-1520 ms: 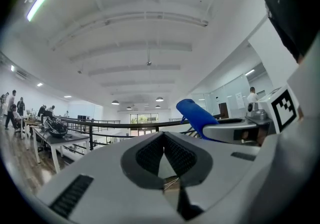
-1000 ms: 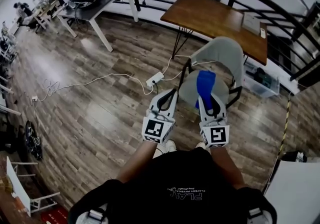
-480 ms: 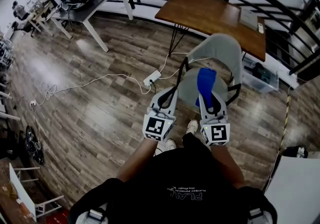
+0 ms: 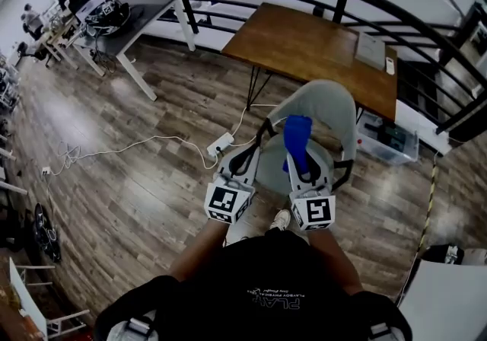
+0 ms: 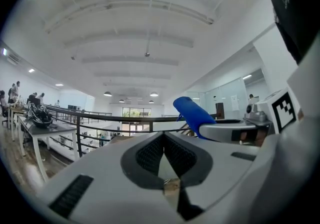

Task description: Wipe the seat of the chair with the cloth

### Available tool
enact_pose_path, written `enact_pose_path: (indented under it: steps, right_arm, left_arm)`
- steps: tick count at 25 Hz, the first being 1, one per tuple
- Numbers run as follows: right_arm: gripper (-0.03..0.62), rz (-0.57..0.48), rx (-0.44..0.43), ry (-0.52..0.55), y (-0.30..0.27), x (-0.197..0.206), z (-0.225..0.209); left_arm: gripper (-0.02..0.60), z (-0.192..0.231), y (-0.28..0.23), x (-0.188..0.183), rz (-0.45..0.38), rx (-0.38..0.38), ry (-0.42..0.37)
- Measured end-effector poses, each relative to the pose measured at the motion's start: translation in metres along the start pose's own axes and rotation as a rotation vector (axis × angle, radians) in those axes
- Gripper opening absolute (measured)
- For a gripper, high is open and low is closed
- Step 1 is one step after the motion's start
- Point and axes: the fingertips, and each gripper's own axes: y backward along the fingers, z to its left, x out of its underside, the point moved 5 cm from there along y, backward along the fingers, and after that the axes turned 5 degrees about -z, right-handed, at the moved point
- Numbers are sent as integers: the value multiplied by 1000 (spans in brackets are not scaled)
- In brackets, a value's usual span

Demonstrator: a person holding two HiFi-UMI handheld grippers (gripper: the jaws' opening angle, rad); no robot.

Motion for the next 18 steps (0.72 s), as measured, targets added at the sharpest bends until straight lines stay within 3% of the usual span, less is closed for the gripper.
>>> enact_pose_path:
  steps: [8, 18]
  right_arm:
    - [114, 4, -30, -28, -32, 16, -55]
    - [114, -4, -22, -55, -53, 24, -87]
  left_arm:
    - [6, 0, -74, 12, 35, -14, -9]
    - [6, 9, -115, 13, 45, -12, -24]
